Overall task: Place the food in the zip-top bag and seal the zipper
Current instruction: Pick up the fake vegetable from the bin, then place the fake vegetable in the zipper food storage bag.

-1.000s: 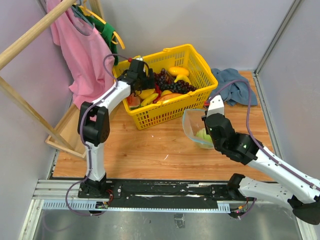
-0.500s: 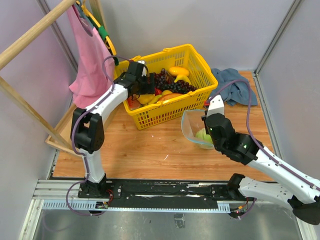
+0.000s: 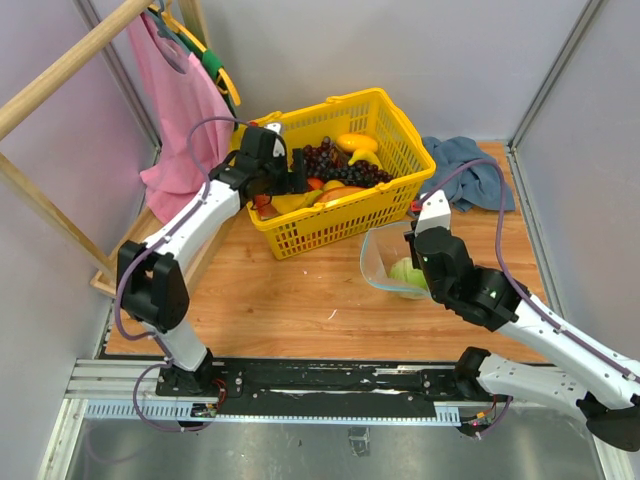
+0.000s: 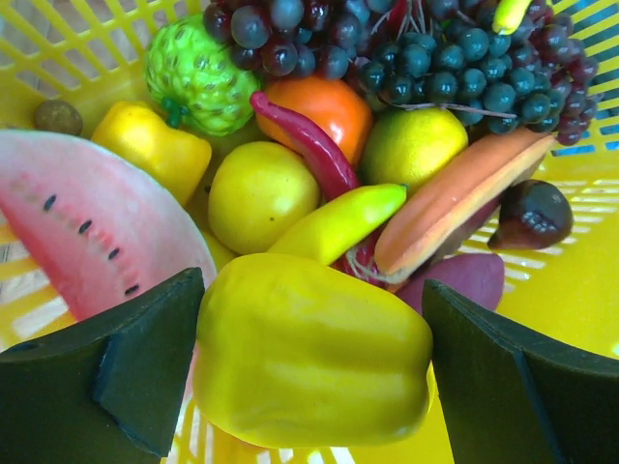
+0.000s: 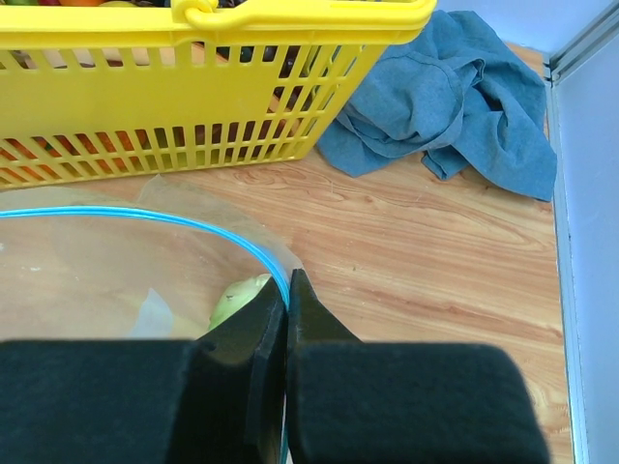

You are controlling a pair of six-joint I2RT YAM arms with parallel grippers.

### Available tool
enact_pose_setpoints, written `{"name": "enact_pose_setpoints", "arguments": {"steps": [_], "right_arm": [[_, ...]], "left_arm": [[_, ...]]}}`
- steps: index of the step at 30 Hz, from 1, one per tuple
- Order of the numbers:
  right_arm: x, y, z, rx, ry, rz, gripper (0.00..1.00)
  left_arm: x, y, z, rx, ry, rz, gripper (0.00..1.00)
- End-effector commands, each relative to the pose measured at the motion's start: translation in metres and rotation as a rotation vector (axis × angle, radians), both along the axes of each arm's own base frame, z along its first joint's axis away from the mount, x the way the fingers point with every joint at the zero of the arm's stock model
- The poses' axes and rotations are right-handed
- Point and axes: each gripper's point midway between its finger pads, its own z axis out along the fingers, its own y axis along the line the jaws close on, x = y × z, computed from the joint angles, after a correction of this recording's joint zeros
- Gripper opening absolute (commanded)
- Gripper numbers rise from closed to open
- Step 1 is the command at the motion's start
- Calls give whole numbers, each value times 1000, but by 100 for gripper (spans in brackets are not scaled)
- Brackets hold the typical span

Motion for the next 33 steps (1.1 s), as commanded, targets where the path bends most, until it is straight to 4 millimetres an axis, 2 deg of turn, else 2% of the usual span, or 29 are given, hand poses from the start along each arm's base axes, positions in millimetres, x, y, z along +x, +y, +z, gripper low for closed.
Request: {"name": "enact_pose_setpoints", "arguments": {"steps": [1, 4, 8, 13, 18, 24, 29, 33], "right_arm": [[3, 2, 12, 46, -23, -3, 0], [4, 8, 15, 54, -17, 15, 1], [4, 13, 18, 70, -13, 28, 1], [6, 21, 20, 90, -3, 53, 1], [8, 33, 22, 115, 15, 77, 1], [11, 41, 22, 134, 40, 69, 1], [15, 47, 13, 112, 80, 56, 1], [17, 54, 12, 132, 84, 66, 0]], "left_arm": [[-7, -2, 66, -114, -166, 19, 55], [-15, -4, 91, -187, -226, 15, 52], [-26, -5, 113, -272, -287, 17, 49], [-51, -27, 142, -390, -331, -120, 47], [-84, -48, 168, -467, -383, -236, 45], [-136, -81, 188, -551, -417, -383, 44], [-170, -86, 208, -643, -487, -437, 42], [-198, -90, 212, -698, -515, -491, 41]]}}
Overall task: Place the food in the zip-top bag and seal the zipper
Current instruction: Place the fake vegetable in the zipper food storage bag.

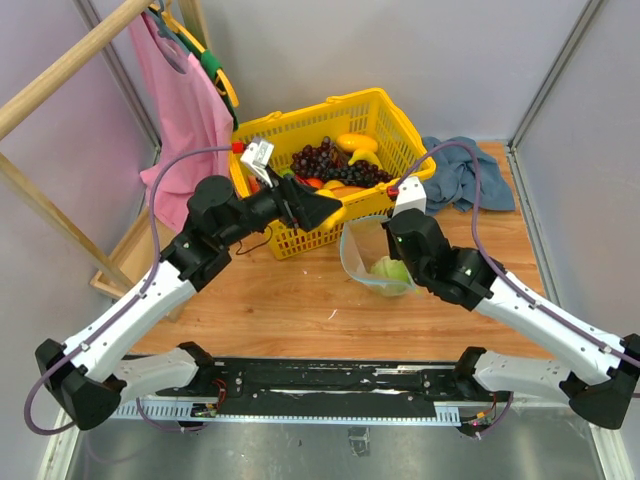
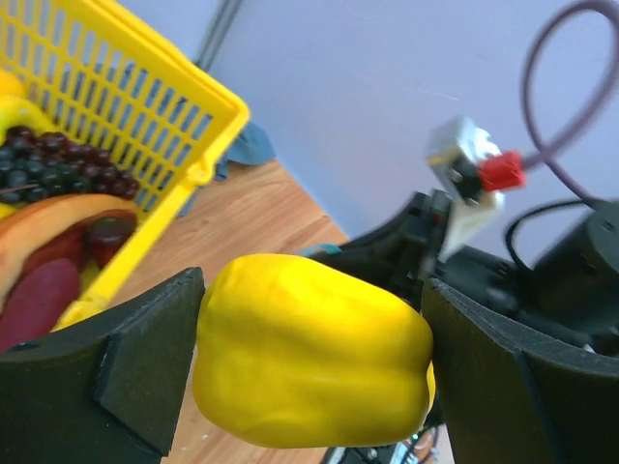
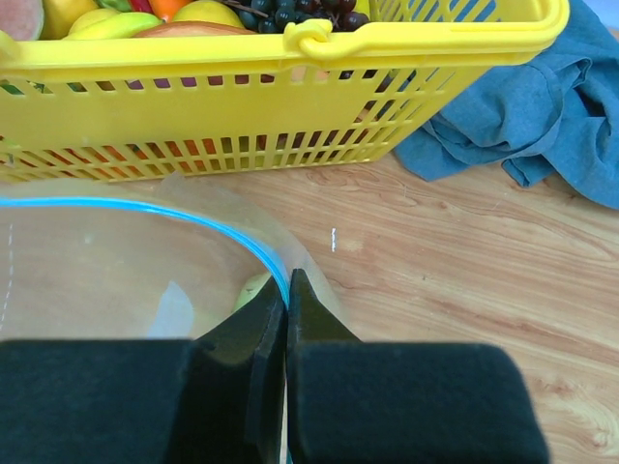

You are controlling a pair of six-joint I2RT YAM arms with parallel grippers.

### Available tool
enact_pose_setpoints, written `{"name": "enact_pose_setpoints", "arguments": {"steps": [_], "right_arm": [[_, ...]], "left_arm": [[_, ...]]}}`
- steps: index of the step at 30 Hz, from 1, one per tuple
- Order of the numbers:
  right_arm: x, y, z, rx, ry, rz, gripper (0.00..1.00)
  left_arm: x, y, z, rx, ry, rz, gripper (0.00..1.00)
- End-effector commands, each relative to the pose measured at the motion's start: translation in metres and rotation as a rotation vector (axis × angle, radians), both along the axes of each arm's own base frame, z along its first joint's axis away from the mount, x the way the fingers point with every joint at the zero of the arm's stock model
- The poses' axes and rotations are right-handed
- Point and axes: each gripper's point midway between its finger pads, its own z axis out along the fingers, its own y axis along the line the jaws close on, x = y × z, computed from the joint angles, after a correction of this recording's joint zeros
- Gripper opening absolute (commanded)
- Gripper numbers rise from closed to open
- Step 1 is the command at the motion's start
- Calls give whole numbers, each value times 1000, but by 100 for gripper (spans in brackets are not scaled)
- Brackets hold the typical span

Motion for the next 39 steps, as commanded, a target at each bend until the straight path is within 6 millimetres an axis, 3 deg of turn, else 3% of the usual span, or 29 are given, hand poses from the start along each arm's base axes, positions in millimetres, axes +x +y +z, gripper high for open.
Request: {"name": "enact_pose_setpoints", "arguments": {"steps": [1, 6, 11, 15, 23, 29, 34, 39], "right_arm": [[4, 6, 12, 64, -6, -12, 1], [4, 20, 12, 104, 17, 23, 1], [1, 28, 14, 148, 38, 49, 1], [-3, 32, 15, 177, 49, 67, 1], [-11, 41, 14, 217, 81, 125, 1], [-16, 46, 12, 229, 99, 158, 1], [-19, 45, 8, 226, 107, 165, 1], [-20, 41, 5, 225, 109, 151, 1]], "left_arm": [[-32, -6, 24, -117, -87, -78, 41], [-59, -22, 18, -186, -95, -156, 39], [-67, -41, 3, -213, -112, -169, 39], [-66, -50, -11, -211, -125, -156, 39], [-39, -52, -64, -54, -131, -16, 45], [-27, -58, -91, 78, -145, 44, 58], [-19, -56, -99, 125, -147, 88, 74], [-16, -55, -106, 155, -136, 102, 83]]}}
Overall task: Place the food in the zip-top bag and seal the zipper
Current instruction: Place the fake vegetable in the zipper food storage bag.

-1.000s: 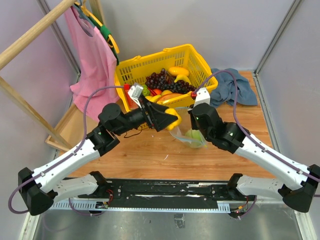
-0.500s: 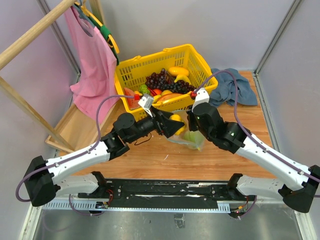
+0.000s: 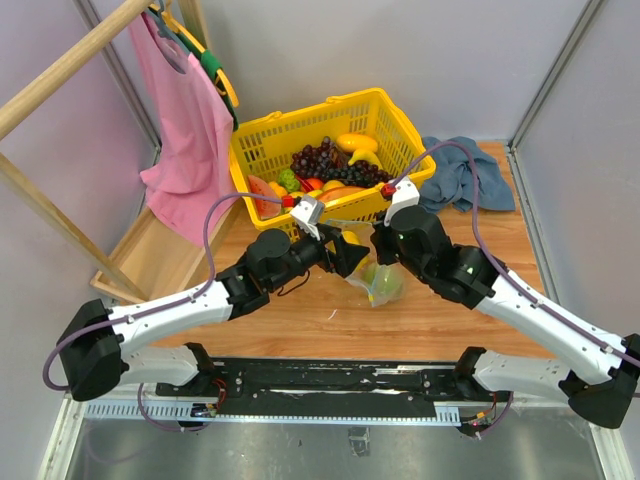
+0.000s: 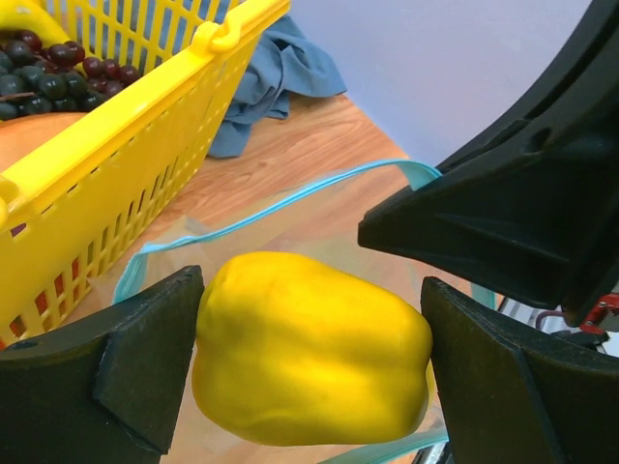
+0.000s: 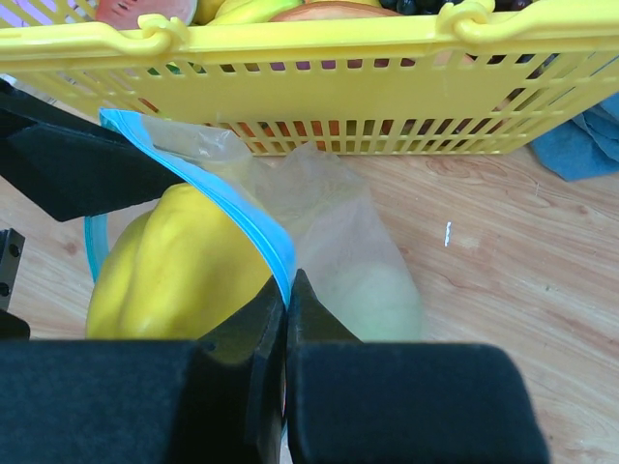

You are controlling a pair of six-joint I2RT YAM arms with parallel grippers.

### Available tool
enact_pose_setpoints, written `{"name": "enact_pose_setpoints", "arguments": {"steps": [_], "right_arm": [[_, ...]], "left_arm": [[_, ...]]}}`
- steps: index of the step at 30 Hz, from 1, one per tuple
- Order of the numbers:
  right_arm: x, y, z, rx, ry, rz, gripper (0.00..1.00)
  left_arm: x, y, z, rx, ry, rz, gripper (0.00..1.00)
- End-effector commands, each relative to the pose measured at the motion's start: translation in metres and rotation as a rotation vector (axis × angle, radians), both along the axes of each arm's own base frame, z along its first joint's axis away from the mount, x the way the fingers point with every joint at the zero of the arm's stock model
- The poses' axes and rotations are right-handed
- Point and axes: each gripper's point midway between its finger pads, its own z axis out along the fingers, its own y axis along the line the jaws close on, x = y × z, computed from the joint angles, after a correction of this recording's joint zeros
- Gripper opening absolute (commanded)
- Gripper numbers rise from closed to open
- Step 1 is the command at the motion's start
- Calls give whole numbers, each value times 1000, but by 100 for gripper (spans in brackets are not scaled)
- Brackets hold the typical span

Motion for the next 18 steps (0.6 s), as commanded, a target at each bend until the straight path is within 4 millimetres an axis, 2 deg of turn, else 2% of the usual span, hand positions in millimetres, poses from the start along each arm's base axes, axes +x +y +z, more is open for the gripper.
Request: {"name": "enact_pose_setpoints", "arguments": {"steps": [1, 7, 18], "right_arm": [[0, -7, 6, 37, -9, -27, 1], [2, -8, 5, 27, -14, -40, 1], [-2, -9, 1, 53, 10, -51, 1]], "left_arm": [[7, 0, 14, 1, -38, 41, 85], [3, -5, 14, -1, 14, 19, 94], [-2, -21, 9, -29, 71, -43, 99]]}}
